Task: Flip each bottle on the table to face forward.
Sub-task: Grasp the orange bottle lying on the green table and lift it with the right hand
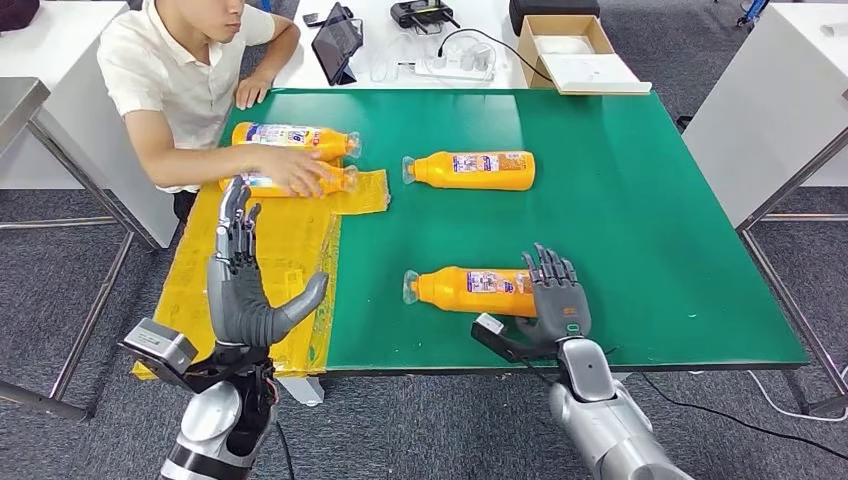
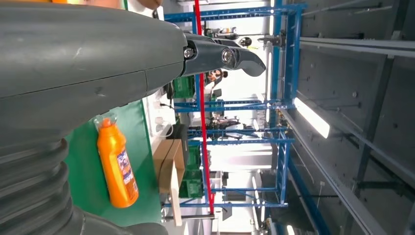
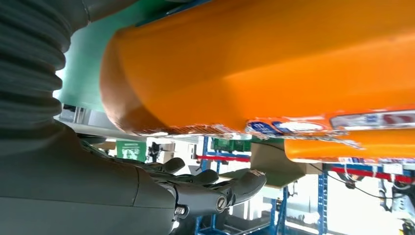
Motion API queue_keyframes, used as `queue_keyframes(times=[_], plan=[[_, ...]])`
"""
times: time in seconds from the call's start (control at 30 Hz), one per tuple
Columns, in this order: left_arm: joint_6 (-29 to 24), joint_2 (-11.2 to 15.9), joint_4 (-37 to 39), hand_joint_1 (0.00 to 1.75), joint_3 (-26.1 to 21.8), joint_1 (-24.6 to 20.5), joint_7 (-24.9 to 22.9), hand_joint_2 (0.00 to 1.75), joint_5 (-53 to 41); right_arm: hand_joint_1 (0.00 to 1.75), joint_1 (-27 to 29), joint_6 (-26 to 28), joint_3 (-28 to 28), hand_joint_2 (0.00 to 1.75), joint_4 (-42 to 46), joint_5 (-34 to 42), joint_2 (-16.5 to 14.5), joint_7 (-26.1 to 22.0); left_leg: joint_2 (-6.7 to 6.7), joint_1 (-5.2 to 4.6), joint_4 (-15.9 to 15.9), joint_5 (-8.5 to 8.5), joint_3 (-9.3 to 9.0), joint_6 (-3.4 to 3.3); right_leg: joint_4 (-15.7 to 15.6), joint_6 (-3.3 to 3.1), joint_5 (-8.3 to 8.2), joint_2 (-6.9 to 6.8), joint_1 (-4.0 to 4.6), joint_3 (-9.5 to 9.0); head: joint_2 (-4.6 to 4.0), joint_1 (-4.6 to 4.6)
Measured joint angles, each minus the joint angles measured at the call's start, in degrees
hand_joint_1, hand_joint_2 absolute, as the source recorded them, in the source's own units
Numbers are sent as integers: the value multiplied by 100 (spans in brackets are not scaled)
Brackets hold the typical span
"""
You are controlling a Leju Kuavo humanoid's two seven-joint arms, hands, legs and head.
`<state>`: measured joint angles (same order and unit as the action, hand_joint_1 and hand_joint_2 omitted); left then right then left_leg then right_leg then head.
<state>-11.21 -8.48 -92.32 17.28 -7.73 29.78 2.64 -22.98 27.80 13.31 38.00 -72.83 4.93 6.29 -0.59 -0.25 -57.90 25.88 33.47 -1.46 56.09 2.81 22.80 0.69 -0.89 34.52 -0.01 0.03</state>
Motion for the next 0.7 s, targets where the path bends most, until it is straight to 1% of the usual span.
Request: queue_keyframes(times=[0.27,0.5,0.53,0.57,0.63,0.67,0.7], plan=[[13,0,62,0,26,-32,-11,175,28,0,-155,-26,-13,175,-265,-2,-3,43,-1,0,0,0,-15,0,-1,0,0,0,0,-17,0,-1],[151,0,146,0,47,-88,-102,175,84,0,-377,-413,-92,175,-509,153,-15,73,1,0,0,0,-40,-1,-3,0,0,0,0,-38,1,0],[182,0,165,0,52,-103,-119,175,95,36,-419,-515,-109,175,-553,194,-21,58,3,0,0,1,-45,-1,-4,0,0,1,0,-42,1,0],[213,0,184,0,59,-121,-134,175,107,75,-459,-633,-127,175,-599,231,-27,45,6,0,0,1,-52,-2,-5,0,0,1,0,-48,1,-1],[269,0,220,0,79,-156,-163,175,141,163,-517,-855,-154,175,-686,285,-38,7,11,0,0,3,-67,-3,-6,-1,0,1,1,-61,0,-1],[290,0,238,0,88,-169,-173,175,157,171,-536,-941,-163,175,-733,307,-43,-25,12,0,0,4,-72,-3,-6,-1,0,2,1,-66,0,-1],[312,0,255,0,95,-181,-183,175,174,175,-553,-1006,-169,175,-777,326,-49,-73,13,0,0,4,-75,-3,-7,-1,0,2,1,-68,0,-1]])
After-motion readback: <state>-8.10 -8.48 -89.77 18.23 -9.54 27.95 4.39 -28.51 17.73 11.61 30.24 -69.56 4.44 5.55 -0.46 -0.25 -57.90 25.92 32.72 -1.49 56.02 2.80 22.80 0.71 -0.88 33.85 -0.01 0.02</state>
